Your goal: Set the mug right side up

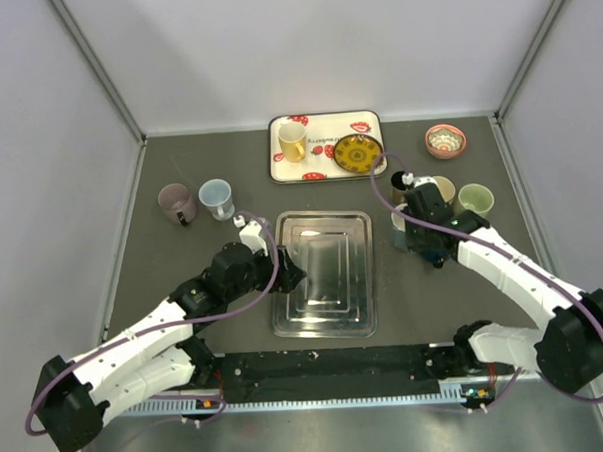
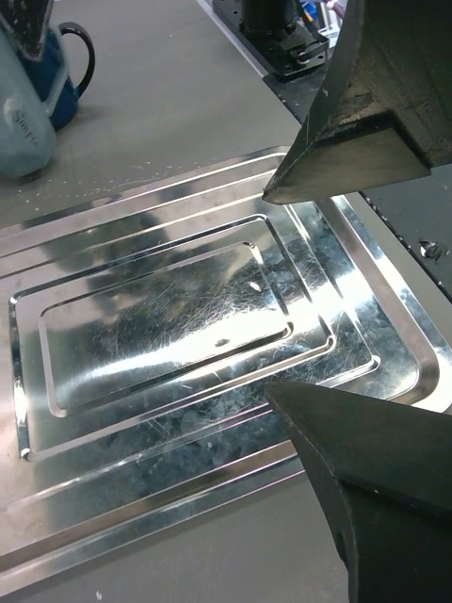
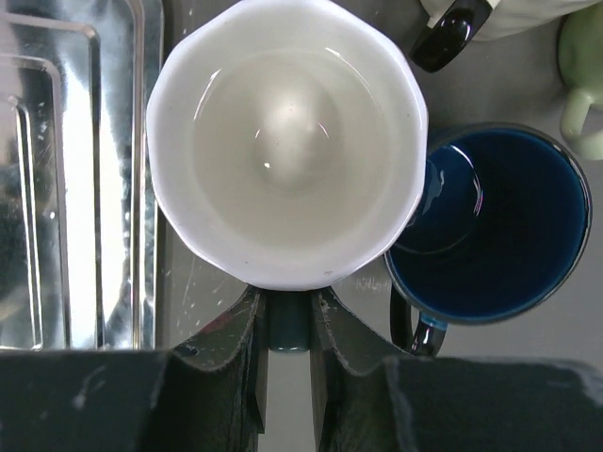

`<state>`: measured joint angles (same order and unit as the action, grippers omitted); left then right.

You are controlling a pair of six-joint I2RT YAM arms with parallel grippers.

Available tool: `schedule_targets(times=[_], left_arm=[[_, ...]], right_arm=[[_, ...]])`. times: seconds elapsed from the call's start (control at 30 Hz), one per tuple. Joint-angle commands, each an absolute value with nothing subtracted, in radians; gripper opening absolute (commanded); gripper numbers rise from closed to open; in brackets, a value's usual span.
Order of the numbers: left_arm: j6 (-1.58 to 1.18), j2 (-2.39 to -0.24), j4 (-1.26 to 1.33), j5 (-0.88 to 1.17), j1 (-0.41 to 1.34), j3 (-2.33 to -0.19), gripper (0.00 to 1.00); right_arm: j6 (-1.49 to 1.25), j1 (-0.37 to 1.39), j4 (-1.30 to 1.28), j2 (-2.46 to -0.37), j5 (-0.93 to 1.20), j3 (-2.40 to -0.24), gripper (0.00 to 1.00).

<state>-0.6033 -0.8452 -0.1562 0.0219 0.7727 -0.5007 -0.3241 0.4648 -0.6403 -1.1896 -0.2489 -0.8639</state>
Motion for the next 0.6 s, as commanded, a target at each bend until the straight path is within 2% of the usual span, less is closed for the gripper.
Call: schedule_targets(times=[0.0, 0.17, 0.3, 0.57], left_arm=[[-0.62, -0.828, -0.1, -0.031, 0.772, -0.503, 0.81], [-0.646, -0.816, -0.101, -0.049, 0.772, -0.499, 0.8], [-0.702, -0.787, -0.022, -0.008, 0.772, -0.471, 0.81], [-0.894, -0.752, 0.36, 0.166, 0.77, -0.367, 0.87]], right_arm=[[-0.341, 0.503, -0.633, -1.112, -0.271, -0.931, 0.0], [-0.368, 0.523, -0.64, -1.068, -0.244, -0.945, 0.0], [-0.475, 0.534, -0.539, -0.979, -0.07, -0.948, 0.0], [-0.685, 0.538, -0.182, -0.936, 0.283, -0.925, 0.0]])
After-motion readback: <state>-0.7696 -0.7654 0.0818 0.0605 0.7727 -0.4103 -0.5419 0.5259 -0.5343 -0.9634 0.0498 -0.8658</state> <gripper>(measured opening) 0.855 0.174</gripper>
